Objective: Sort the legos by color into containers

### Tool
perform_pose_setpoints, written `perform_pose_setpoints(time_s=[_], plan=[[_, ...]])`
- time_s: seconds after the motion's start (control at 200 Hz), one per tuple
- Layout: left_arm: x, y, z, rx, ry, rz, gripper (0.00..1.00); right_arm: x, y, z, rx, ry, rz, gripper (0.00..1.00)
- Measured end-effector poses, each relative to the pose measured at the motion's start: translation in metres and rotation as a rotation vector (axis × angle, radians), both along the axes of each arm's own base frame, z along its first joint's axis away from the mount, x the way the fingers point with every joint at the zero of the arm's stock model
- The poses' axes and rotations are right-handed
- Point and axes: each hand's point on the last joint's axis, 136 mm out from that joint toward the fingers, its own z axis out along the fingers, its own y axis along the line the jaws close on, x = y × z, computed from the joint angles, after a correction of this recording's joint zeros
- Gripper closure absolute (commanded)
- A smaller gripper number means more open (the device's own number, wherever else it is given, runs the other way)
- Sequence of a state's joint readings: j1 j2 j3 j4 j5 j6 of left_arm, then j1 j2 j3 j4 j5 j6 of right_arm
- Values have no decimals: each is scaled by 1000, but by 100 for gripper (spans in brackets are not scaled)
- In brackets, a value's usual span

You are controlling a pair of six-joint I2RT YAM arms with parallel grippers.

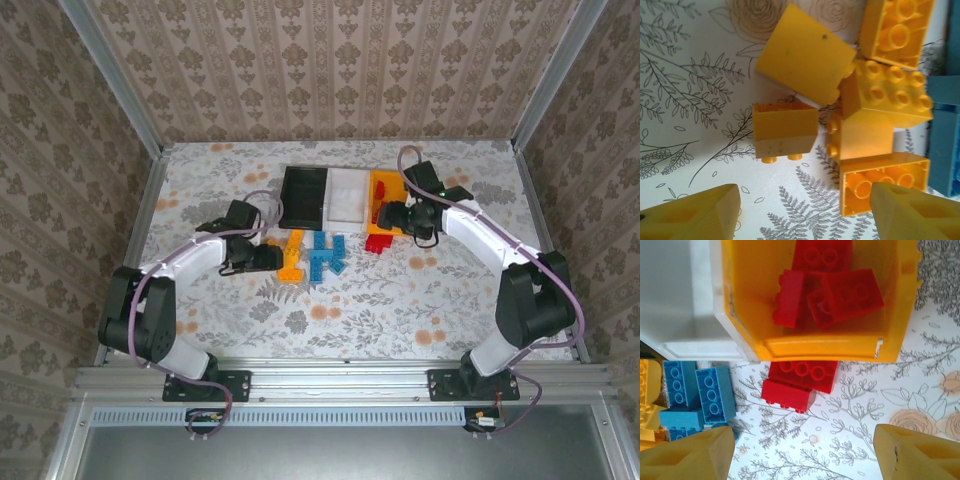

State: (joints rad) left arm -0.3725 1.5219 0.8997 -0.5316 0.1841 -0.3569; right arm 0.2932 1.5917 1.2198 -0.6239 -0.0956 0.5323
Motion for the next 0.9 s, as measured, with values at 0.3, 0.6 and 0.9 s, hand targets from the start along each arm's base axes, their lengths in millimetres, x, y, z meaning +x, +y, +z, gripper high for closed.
perform_pose_setpoints(time_s=[0.3, 0.6, 0.9], plan=[[16, 3, -7, 62, -3, -16, 37, -13, 6, 2, 26, -9, 10, 25], [19, 5, -27, 103, 43, -38, 52, -19, 6, -5, 26, 10, 8, 25], [20, 5, -27, 106, 37, -48, 67, -22, 13, -3, 29, 6, 25, 26]])
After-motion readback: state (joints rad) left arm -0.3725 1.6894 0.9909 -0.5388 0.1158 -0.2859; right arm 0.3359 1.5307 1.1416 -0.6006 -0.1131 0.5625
